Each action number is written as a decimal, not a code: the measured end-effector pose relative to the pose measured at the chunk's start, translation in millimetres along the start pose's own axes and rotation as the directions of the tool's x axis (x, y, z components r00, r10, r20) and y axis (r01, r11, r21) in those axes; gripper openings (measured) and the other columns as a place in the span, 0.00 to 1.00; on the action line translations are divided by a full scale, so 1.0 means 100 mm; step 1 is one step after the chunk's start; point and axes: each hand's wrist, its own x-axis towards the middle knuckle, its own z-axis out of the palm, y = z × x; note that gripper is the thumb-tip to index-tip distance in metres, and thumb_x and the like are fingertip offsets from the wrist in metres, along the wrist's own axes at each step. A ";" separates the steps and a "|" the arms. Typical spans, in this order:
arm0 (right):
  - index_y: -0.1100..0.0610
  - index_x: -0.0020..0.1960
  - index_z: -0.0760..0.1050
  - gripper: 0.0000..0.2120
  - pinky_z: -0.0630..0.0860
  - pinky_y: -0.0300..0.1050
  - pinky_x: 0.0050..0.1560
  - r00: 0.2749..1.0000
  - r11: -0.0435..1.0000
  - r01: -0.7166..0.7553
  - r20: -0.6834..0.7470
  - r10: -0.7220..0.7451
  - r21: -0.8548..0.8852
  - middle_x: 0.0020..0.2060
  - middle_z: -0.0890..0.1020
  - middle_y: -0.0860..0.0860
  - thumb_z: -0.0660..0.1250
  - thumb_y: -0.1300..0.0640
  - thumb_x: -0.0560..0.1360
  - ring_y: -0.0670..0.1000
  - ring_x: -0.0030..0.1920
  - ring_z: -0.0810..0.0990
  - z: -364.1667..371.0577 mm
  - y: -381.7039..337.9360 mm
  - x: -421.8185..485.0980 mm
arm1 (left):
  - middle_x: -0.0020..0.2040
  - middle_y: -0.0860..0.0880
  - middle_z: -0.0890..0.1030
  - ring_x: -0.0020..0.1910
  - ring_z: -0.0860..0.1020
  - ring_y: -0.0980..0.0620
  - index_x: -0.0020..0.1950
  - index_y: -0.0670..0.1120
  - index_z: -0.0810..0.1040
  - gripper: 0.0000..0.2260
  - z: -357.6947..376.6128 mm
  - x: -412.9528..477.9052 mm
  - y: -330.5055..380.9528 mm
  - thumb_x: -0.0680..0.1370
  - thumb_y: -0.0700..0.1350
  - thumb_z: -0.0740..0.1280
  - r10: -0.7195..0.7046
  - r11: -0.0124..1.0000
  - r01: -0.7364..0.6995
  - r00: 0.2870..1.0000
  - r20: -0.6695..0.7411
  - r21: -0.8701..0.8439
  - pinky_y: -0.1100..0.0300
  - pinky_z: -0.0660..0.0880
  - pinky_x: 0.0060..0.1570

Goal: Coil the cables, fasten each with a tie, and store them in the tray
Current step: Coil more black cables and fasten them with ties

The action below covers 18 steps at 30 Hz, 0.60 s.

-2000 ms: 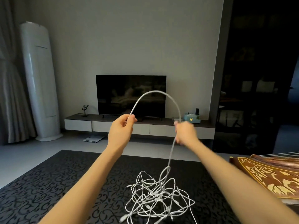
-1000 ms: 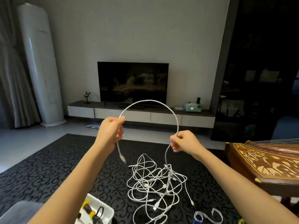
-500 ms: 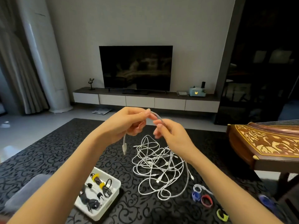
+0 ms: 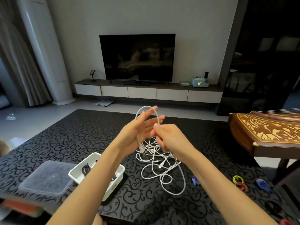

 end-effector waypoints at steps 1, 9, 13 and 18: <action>0.68 0.40 0.74 0.22 0.58 0.37 0.21 1.000 0.998 -0.012 0.021 0.013 -0.059 0.18 0.67 0.48 0.54 0.52 0.83 0.45 0.18 0.60 0.02 0.01 -0.02 | 0.65 0.44 0.77 0.65 0.75 0.49 0.71 0.54 0.68 0.21 0.01 0.01 0.01 0.78 0.56 0.57 -0.031 0.998 0.031 0.999 -0.011 0.046 0.61 0.77 0.53; 0.57 0.33 0.76 0.22 0.61 0.35 0.20 0.989 0.995 -0.098 0.110 0.098 -0.004 0.19 0.72 0.48 0.58 0.49 0.81 0.44 0.19 0.64 0.02 0.18 -0.15 | 0.59 0.42 0.81 0.52 0.81 0.49 0.50 0.41 0.78 0.17 0.07 0.03 0.04 0.83 0.47 0.52 -0.159 0.917 0.151 0.987 -0.007 0.370 0.58 0.77 0.50; 0.55 0.41 0.76 0.09 0.65 0.35 0.23 0.980 0.995 -0.102 0.169 0.103 -0.015 0.26 0.77 0.50 0.65 0.53 0.78 0.45 0.22 0.68 0.00 0.59 -0.31 | 0.50 0.39 0.83 0.54 0.80 0.38 0.40 0.43 0.69 0.14 0.03 0.07 0.16 0.83 0.43 0.52 -0.031 0.996 0.043 0.989 -0.146 0.078 0.44 0.77 0.56; 0.58 0.44 0.80 0.10 0.68 0.34 0.32 0.993 0.976 -0.113 0.063 0.102 0.187 0.28 0.77 0.48 0.64 0.52 0.76 0.46 0.28 0.69 -0.03 1.10 -0.50 | 0.37 0.46 0.82 0.33 0.81 0.50 0.44 0.44 0.68 0.10 -0.09 0.07 0.43 0.84 0.42 0.53 0.086 0.996 -0.082 0.947 -0.310 0.025 0.60 0.77 0.30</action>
